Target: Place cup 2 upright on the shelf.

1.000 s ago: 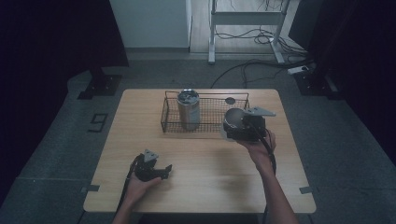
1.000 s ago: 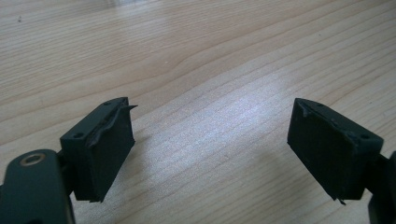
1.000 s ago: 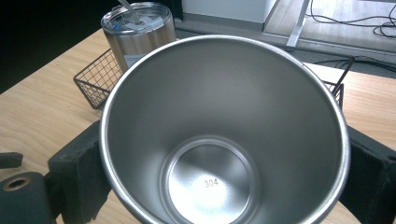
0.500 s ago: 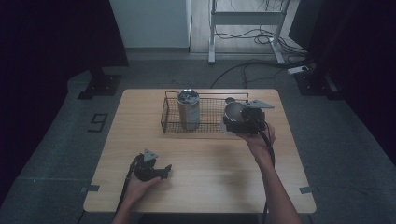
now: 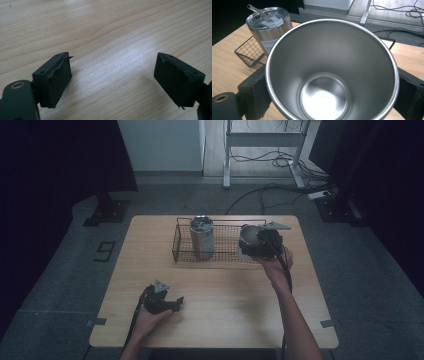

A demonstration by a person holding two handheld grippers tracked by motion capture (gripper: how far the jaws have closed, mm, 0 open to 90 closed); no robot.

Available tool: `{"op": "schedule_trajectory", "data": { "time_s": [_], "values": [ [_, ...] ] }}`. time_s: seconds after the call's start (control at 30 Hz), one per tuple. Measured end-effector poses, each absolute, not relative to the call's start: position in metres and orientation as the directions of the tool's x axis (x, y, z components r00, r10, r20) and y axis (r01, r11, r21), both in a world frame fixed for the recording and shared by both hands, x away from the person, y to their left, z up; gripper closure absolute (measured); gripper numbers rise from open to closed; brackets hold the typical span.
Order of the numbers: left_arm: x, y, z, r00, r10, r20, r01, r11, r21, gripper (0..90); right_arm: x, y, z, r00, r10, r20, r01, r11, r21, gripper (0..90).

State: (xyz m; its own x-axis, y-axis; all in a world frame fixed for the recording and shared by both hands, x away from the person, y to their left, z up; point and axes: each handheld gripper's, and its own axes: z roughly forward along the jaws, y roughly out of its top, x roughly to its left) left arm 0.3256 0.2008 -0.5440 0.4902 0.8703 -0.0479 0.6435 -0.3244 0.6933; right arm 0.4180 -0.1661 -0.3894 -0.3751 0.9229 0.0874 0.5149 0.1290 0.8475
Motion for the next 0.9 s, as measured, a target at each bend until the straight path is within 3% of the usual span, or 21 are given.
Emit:
{"op": "schedule_trajectory", "data": {
  "time_s": [0.9],
  "values": [
    [0.326, 0.201, -0.546, 0.492, 0.869, -0.048, 0.645, -0.327, 0.691, 14.6, 0.447, -0.168, -0.390, -0.348, 0.935, 0.066, 0.536, 0.141, 0.832, 6.9]
  ]
}}
